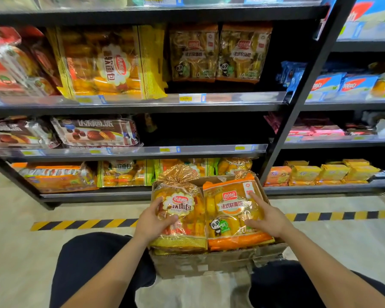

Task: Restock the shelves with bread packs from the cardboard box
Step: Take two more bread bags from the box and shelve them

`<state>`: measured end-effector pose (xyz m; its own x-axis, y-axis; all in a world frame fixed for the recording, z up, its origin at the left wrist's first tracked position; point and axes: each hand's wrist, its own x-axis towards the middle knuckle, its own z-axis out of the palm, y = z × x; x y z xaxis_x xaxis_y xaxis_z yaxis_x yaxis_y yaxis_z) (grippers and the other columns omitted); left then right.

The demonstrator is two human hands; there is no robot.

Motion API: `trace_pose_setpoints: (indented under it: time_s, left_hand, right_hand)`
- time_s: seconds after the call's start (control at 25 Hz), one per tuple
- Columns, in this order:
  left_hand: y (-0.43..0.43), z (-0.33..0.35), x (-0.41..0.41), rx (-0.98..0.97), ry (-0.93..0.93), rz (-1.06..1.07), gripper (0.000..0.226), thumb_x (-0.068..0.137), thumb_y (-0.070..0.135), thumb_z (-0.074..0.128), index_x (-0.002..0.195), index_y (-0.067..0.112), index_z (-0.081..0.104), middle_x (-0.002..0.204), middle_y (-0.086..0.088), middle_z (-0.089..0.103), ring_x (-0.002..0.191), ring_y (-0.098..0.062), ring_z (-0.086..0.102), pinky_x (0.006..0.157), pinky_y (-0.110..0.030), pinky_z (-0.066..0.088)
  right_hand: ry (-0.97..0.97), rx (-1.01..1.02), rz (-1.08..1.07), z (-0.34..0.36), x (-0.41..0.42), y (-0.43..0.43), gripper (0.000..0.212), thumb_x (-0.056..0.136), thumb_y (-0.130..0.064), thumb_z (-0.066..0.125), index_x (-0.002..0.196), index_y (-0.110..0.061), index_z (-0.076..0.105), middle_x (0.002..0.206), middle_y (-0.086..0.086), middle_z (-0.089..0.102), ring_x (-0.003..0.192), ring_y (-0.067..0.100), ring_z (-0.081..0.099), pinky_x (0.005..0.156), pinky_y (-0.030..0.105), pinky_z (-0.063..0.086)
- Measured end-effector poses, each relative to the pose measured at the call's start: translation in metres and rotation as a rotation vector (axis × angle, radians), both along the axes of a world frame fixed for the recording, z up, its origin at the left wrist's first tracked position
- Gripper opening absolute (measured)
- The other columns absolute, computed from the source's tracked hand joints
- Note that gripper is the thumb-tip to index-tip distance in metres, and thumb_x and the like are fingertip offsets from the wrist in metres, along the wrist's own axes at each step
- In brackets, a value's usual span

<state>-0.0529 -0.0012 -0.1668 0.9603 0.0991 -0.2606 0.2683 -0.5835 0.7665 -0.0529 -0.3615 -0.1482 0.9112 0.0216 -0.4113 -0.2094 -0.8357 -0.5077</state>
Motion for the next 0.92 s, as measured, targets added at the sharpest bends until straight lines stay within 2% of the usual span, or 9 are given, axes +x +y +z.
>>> trace_pose_setpoints:
  time_s: [0.16, 0.28, 0.4, 0.52, 0.72, 0.8, 0.92]
  left_hand:
    - [-0.002, 0.014, 0.007, 0.002, -0.072, -0.036, 0.092, 0.069, 0.05, 0.08, 0.146, 0.027, 0.035, 0.136, 0.0, 0.056, 0.121, -0.02, 0.055, 0.096, -0.041, 0.05]
    - [-0.004, 0.033, 0.018, -0.023, -0.168, -0.052, 0.09, 0.072, 0.043, 0.08, 0.147, 0.032, 0.032, 0.136, 0.004, 0.054, 0.122, -0.018, 0.053, 0.094, -0.043, 0.052]
    - [-0.01, 0.063, 0.038, -0.08, -0.277, -0.048, 0.088, 0.075, 0.033, 0.079, 0.147, 0.034, 0.03, 0.136, 0.007, 0.05, 0.123, -0.016, 0.05, 0.093, -0.04, 0.051]
    - [-0.013, 0.099, 0.071, -0.14, -0.384, -0.035, 0.086, 0.074, 0.032, 0.08, 0.145, 0.04, 0.031, 0.135, 0.007, 0.05, 0.118, -0.011, 0.05, 0.096, -0.039, 0.05]
    - [-0.019, 0.161, 0.135, -0.234, -0.539, -0.01, 0.084, 0.073, 0.031, 0.081, 0.144, 0.04, 0.035, 0.135, 0.011, 0.047, 0.121, -0.006, 0.045, 0.103, -0.03, 0.041]
    - [-0.021, 0.184, 0.162, -0.27, -0.6, -0.018, 0.086, 0.072, 0.032, 0.082, 0.143, 0.042, 0.035, 0.141, 0.011, 0.046, 0.124, -0.006, 0.045, 0.106, -0.032, 0.04]
    - [-0.023, 0.213, 0.207, -0.294, -0.659, -0.036, 0.086, 0.071, 0.031, 0.083, 0.142, 0.045, 0.036, 0.143, 0.009, 0.046, 0.127, -0.008, 0.045, 0.107, -0.035, 0.041]
  right_hand:
    - [-0.202, -0.105, 0.034, 0.008, 0.0, 0.004, 0.093, 0.082, -0.048, 0.068, 0.149, -0.044, 0.003, 0.142, -0.003, 0.049, 0.119, 0.021, 0.056, 0.091, 0.037, 0.052]
    - [-0.36, -0.086, 0.012, 0.02, 0.003, 0.001, 0.096, 0.081, -0.044, 0.07, 0.146, -0.05, 0.0, 0.139, -0.005, 0.052, 0.116, 0.017, 0.057, 0.084, 0.035, 0.054]
    - [-0.514, -0.036, -0.02, 0.039, 0.014, -0.005, 0.1, 0.079, -0.046, 0.072, 0.142, -0.06, -0.004, 0.136, -0.006, 0.054, 0.117, 0.018, 0.056, 0.084, 0.04, 0.055]
    - [-0.648, 0.066, -0.065, 0.074, 0.035, -0.008, 0.098, 0.078, -0.045, 0.072, 0.145, -0.058, 0.002, 0.136, -0.007, 0.054, 0.118, 0.018, 0.055, 0.084, 0.043, 0.055]
    - [-0.804, 0.22, -0.155, 0.138, 0.086, -0.008, 0.097, 0.079, -0.037, 0.075, 0.142, -0.062, 0.006, 0.139, -0.007, 0.05, 0.121, 0.018, 0.054, 0.096, 0.049, 0.05]
    - [-0.841, 0.324, -0.172, 0.159, 0.111, -0.008, 0.096, 0.079, -0.032, 0.076, 0.144, -0.058, 0.012, 0.14, -0.012, 0.046, 0.125, 0.015, 0.051, 0.1, 0.05, 0.048]
    - [-0.866, 0.372, -0.217, 0.192, 0.153, -0.011, 0.094, 0.079, -0.026, 0.077, 0.149, -0.045, 0.018, 0.138, -0.021, 0.039, 0.127, 0.003, 0.042, 0.109, 0.039, 0.039]
